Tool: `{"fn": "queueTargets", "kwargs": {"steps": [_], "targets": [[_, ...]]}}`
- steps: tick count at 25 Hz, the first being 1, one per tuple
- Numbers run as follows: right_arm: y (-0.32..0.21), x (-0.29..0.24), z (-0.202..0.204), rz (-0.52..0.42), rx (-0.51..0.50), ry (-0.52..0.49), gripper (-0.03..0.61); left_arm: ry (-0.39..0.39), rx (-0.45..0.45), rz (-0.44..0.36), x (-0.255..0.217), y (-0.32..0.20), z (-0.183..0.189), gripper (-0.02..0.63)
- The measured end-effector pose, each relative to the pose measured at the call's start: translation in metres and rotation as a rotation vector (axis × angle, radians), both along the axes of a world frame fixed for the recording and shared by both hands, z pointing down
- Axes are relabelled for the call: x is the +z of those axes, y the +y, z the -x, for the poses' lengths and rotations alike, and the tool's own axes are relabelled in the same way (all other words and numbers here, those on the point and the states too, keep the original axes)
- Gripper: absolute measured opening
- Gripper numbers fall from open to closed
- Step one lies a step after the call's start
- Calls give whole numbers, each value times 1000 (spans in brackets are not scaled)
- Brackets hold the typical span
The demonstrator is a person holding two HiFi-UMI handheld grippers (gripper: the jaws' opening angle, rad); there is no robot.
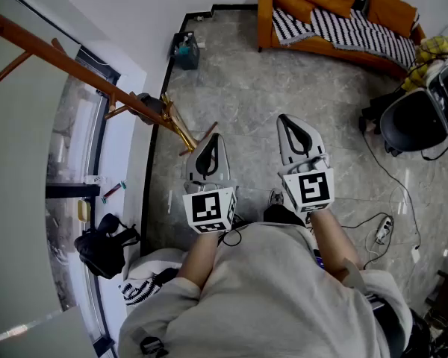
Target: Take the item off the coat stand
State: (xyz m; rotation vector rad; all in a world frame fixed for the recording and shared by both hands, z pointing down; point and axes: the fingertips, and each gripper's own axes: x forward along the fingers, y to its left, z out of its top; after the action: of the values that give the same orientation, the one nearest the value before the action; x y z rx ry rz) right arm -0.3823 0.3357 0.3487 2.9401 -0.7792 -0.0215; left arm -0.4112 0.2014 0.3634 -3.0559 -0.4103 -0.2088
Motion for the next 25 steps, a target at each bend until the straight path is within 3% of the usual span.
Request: {"fn": "queueTargets", "kwargs": {"steps": [9,16,25], "targets": [[21,21,-25,24,-103,-66,6,-30,-34,59,20,42,-33,12],[61,46,-54,44,-106,-100,6,-48,-33,53,35,69,-73,12],[58,67,-154,62,-129,-127,6,-64,-19,44,55,70,-188,12]]}}
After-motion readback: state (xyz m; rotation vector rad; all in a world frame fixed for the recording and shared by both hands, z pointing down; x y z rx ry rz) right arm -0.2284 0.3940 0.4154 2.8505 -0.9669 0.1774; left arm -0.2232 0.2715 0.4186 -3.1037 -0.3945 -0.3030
